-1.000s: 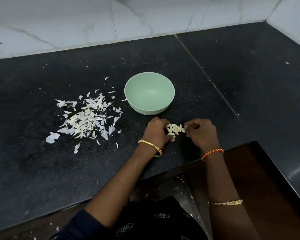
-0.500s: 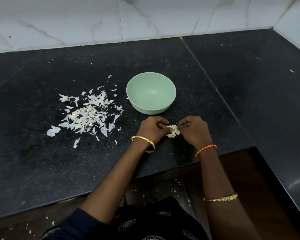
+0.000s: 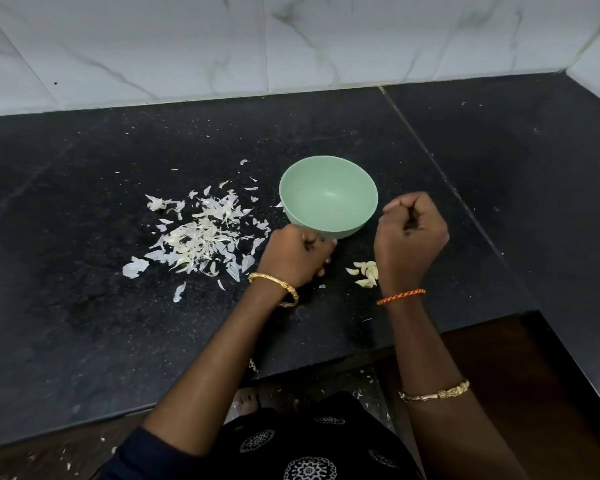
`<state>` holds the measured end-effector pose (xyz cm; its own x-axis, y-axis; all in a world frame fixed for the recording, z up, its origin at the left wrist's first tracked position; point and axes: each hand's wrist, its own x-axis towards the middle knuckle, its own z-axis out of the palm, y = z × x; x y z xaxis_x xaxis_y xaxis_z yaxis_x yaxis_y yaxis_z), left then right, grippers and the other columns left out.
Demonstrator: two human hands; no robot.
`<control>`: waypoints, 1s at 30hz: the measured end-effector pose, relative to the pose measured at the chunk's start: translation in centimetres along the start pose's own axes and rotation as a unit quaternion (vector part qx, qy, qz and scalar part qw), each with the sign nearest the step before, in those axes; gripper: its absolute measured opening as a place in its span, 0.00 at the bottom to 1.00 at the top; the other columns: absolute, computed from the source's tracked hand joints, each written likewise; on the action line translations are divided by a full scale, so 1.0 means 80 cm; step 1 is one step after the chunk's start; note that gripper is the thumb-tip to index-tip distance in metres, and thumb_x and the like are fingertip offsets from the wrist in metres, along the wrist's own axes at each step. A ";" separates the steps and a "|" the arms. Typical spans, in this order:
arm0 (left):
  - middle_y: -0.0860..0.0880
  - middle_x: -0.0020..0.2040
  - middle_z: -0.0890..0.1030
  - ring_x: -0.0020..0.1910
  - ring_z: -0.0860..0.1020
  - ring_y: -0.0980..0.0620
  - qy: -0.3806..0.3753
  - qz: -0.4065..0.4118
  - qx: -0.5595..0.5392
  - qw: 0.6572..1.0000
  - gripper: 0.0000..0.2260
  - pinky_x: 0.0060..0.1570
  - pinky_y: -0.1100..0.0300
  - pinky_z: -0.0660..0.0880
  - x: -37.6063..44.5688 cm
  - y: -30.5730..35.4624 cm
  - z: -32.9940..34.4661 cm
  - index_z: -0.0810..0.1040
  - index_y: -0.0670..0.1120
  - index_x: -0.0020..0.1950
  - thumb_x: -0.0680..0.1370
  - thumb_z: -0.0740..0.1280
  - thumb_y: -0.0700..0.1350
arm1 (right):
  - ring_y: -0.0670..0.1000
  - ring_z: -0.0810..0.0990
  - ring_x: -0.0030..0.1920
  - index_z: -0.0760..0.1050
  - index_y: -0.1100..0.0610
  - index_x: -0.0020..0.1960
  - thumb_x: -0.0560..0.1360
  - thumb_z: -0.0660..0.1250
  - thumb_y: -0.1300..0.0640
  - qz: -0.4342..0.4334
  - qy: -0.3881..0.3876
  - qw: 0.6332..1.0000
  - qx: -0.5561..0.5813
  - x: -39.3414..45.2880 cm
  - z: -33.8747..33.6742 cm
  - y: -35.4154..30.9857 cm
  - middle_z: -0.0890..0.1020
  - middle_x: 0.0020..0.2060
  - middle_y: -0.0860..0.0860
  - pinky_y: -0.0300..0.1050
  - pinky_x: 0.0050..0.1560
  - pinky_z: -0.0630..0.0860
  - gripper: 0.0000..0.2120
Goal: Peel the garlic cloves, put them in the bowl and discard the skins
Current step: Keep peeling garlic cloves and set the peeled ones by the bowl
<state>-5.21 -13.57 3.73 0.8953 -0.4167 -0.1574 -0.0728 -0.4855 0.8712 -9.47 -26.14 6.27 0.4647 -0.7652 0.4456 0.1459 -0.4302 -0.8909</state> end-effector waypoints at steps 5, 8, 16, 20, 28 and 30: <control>0.50 0.32 0.81 0.20 0.72 0.58 -0.032 -0.015 -0.037 0.999 0.10 0.24 0.67 0.69 0.011 -0.013 -0.100 0.77 0.44 0.44 0.82 0.60 0.40 | 0.54 0.78 0.30 0.72 0.56 0.36 0.69 0.55 0.65 -0.093 -0.044 0.990 0.092 -0.009 0.063 -0.042 0.76 0.29 0.48 0.42 0.30 0.72 0.10; 0.52 0.32 0.83 0.22 0.74 0.59 0.072 -0.036 -0.092 0.993 0.03 0.24 0.68 0.71 0.017 -0.033 -0.160 0.80 0.42 0.42 0.76 0.69 0.38 | 0.57 0.77 0.28 0.73 0.55 0.36 0.71 0.58 0.64 -0.063 -0.139 0.985 0.086 -0.016 0.110 -0.050 0.78 0.28 0.50 0.46 0.29 0.72 0.09; 0.47 0.37 0.82 0.24 0.75 0.59 0.215 -0.105 -0.095 0.966 0.10 0.26 0.67 0.72 0.051 -0.097 -0.227 0.79 0.43 0.40 0.80 0.62 0.39 | 0.46 0.81 0.38 0.80 0.60 0.47 0.76 0.64 0.64 0.027 -0.508 0.845 -0.165 -0.029 0.205 -0.038 0.83 0.40 0.54 0.40 0.45 0.80 0.06; 0.49 0.37 0.84 0.25 0.76 0.59 0.243 -0.064 -0.069 0.965 0.04 0.29 0.65 0.74 0.047 -0.115 -0.226 0.81 0.46 0.39 0.74 0.72 0.40 | 0.49 0.80 0.39 0.81 0.57 0.48 0.75 0.66 0.66 0.014 -0.583 0.786 -0.205 -0.057 0.222 -0.037 0.82 0.43 0.54 0.38 0.40 0.77 0.08; 0.50 0.33 0.83 0.19 0.71 0.57 0.255 -0.052 -0.126 0.957 0.11 0.25 0.65 0.70 0.050 -0.151 -0.238 0.79 0.44 0.39 0.80 0.64 0.46 | 0.50 0.72 0.54 0.80 0.54 0.58 0.69 0.76 0.55 -0.083 -0.640 0.737 -0.203 -0.135 0.239 -0.020 0.72 0.53 0.54 0.44 0.57 0.71 0.19; 0.52 0.33 0.82 0.19 0.70 0.59 0.256 -0.043 -0.112 0.959 0.11 0.25 0.66 0.70 0.053 -0.156 -0.242 0.79 0.44 0.42 0.81 0.62 0.45 | 0.50 0.75 0.50 0.82 0.57 0.53 0.71 0.74 0.59 -0.073 -0.601 0.777 -0.174 -0.139 0.240 -0.018 0.74 0.49 0.53 0.44 0.53 0.72 0.11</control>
<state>8.01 5.61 1.19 0.9963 0.0783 -0.0345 0.0566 -0.3002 0.9522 1.89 -7.81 0.88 0.9757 0.2132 -0.0505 0.1256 -0.7331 -0.6684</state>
